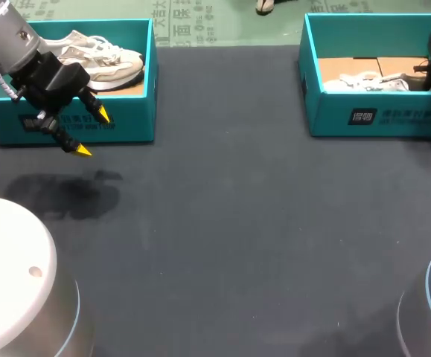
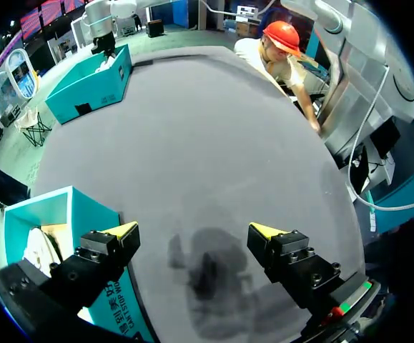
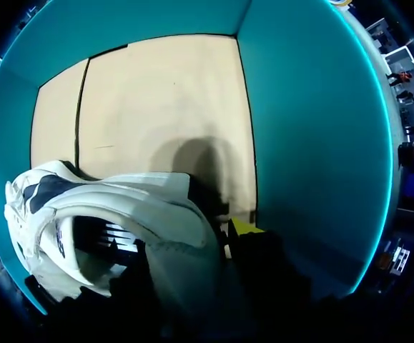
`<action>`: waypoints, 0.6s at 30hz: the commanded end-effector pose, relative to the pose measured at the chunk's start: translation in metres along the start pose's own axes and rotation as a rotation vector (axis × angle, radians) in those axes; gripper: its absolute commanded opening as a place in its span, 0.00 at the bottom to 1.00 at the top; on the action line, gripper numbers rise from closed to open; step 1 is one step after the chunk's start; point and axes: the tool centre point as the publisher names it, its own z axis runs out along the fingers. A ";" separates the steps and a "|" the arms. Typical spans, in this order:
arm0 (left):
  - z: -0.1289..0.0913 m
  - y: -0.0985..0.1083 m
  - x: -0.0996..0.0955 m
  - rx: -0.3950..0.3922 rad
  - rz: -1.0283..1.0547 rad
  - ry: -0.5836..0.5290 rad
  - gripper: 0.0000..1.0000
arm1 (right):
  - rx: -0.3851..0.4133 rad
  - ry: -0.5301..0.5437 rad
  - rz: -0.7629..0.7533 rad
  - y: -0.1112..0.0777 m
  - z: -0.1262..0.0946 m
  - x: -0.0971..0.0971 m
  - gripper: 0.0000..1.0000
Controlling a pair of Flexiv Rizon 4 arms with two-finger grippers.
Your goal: Take the shoe out of the shoebox, open the shoe tongue, remove and reinsert the insole, then place the shoe into the shoebox
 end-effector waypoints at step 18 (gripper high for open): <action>0.000 0.000 0.000 -0.003 0.000 0.000 1.00 | -0.078 -0.040 0.012 -0.005 -0.041 -0.002 0.71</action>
